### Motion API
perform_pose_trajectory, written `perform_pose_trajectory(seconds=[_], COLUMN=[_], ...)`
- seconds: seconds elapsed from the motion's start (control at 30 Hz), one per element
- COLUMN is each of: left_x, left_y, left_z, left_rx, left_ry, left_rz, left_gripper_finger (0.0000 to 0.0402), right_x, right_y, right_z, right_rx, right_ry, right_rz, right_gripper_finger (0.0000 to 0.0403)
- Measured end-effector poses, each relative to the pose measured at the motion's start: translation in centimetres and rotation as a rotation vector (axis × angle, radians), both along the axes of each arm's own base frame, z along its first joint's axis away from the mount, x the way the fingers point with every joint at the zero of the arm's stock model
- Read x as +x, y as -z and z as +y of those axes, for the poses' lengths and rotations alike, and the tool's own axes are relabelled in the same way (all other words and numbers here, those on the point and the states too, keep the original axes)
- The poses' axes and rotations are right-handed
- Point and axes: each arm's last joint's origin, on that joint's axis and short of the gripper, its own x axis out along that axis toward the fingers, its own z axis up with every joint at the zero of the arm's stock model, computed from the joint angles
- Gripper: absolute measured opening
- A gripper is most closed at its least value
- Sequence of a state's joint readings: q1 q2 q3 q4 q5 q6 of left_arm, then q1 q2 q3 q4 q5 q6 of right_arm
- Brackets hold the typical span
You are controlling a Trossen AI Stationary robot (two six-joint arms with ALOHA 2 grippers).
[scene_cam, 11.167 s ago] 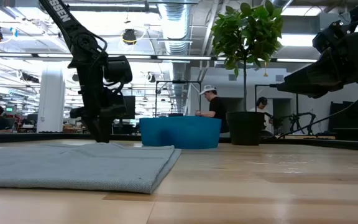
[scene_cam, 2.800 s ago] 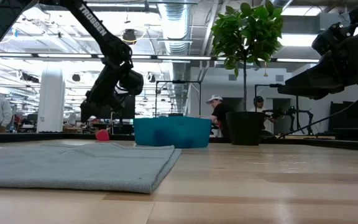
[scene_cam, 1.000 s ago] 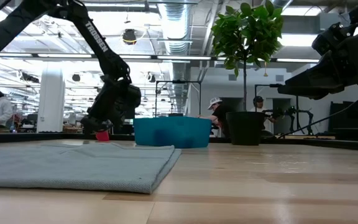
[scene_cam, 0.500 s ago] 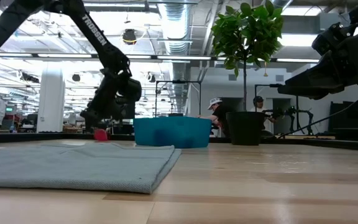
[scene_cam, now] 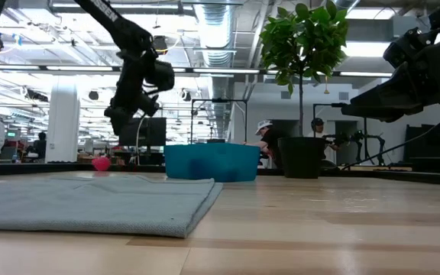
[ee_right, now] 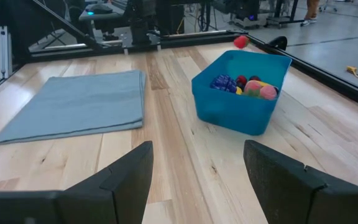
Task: Pick and placing Produce into tupperware
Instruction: Put the strawberry into the container
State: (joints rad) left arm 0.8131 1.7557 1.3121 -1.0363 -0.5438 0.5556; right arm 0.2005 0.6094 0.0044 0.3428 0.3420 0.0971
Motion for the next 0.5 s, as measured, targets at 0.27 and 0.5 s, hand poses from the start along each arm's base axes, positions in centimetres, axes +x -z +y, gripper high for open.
perform_pose_trajectory(seconds=[0.27, 0.5], left_x=[0.1, -0.9], left_y=[-0.6, 0.6], left_z=[-0.4, 0.6], left_rx=[0.006, -0.046], left_ry=[-0.04, -0.127], left_rz=[-0.071, -0.198], left_gripper_finger=[0.0, 0.0051], right_x=[0.0, 0.0], right_y=[0.0, 0.0], right_z=[0.0, 0.0], right_rx=[0.0, 0.0], right_ry=[0.0, 0.0], right_rz=[0.0, 0.0], right_gripper_finger=[0.0274, 0.0274])
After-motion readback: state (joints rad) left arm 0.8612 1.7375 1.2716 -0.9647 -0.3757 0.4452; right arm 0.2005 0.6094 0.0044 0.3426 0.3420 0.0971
